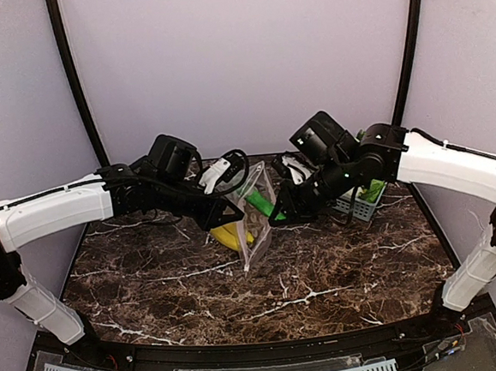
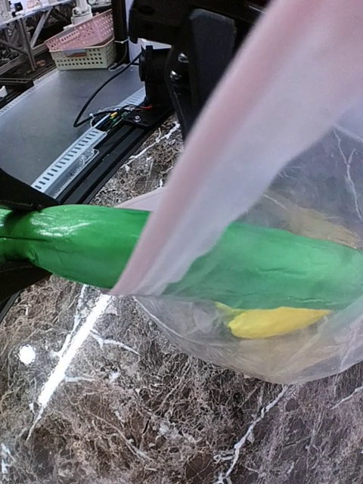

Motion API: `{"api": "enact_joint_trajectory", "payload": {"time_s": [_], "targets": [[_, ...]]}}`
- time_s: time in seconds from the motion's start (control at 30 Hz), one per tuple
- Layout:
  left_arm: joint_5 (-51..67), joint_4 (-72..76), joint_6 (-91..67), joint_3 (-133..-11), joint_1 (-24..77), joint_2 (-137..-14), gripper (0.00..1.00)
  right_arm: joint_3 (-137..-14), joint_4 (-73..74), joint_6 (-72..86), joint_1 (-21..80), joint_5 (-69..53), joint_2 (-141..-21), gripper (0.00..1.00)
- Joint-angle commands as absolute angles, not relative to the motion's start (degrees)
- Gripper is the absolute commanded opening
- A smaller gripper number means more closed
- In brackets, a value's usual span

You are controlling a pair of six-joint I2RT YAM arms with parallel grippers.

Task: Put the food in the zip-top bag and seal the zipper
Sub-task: Place the fake vegetable in the zipper food storage bag.

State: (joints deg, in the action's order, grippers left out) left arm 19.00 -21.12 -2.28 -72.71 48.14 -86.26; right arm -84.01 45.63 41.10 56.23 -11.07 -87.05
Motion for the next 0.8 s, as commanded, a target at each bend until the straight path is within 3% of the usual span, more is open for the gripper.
{"api": "enact_joint_trajectory", "payload": {"time_s": [0.0,0.53,0.77], "targets": [[20.7,-21.2,-2.5,-72.5,48.4,-85.9,0.01,-85.9,42.3,43.1,56.6,-7.7,-89.1,0.06],[21.6,-20.8,-3.1,-72.4,49.0,-86.2,0.01,-84.4,34.1,46.8,56.6,-4.6,-94.2,0.25],[19.5,-21.0,-3.2,-72.3,49.0,-85.5,0.01,-83.5,34.7,46.2,56.7,-3.8,-95.0,0.28]]}}
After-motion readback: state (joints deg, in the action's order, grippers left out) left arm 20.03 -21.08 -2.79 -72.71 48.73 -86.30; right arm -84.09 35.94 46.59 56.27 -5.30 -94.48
